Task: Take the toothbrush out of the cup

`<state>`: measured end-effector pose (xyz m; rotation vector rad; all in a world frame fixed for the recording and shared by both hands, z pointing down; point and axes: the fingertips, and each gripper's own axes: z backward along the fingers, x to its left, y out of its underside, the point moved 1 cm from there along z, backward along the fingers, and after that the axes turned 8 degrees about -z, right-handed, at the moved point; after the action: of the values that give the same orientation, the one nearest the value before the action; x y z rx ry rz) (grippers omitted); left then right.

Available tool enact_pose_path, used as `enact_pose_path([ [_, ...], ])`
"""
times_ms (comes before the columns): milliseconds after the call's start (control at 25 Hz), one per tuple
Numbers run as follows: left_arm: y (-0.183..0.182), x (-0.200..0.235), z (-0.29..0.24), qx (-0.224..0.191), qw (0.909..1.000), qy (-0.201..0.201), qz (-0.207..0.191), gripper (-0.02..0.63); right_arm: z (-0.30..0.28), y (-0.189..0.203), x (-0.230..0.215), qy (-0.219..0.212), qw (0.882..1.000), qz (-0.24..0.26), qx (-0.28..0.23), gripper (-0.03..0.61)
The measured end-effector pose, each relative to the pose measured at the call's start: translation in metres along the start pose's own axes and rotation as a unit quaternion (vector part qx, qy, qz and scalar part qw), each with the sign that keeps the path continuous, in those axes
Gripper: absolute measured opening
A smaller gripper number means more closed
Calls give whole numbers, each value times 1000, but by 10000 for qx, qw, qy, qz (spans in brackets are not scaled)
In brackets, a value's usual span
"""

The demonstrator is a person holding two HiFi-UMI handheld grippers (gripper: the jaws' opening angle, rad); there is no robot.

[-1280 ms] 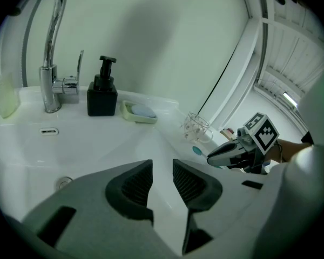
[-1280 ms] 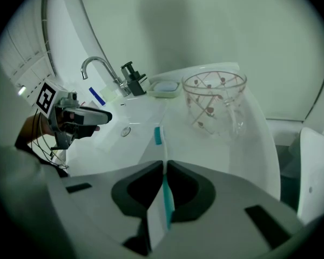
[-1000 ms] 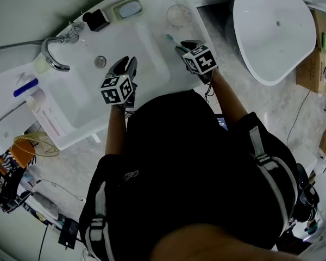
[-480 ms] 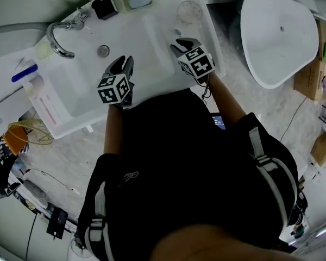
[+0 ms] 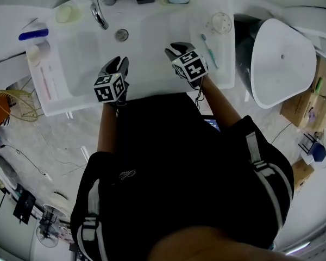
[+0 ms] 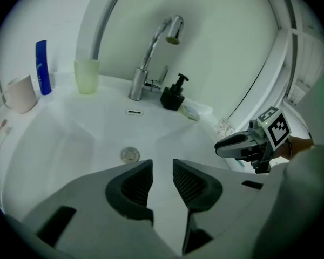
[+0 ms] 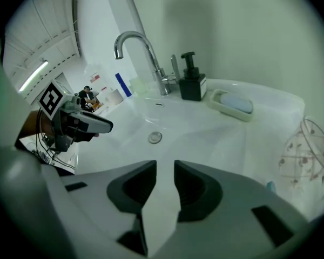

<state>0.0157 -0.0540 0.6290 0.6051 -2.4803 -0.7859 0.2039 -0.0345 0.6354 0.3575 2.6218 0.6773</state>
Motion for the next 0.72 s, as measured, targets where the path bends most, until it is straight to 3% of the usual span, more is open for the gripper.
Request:
enact_pose_path([
  [240, -1, 40, 29, -169, 9996, -190, 149, 123, -27, -21, 51, -294, 9996, 47, -1, 109],
  [360, -17, 52, 37, -379, 9991, -196, 76, 123, -35, -44, 74, -361, 9990, 95, -234, 109],
  [560, -68, 57, 65, -1042, 9938, -212, -339, 121, -12, -107, 96, 45, 9911, 417, -1264, 36],
  [720, -121, 53, 98, -1706, 9814, -358, -800, 52, 31, -158, 102, 312, 9746, 537, -2152, 6],
])
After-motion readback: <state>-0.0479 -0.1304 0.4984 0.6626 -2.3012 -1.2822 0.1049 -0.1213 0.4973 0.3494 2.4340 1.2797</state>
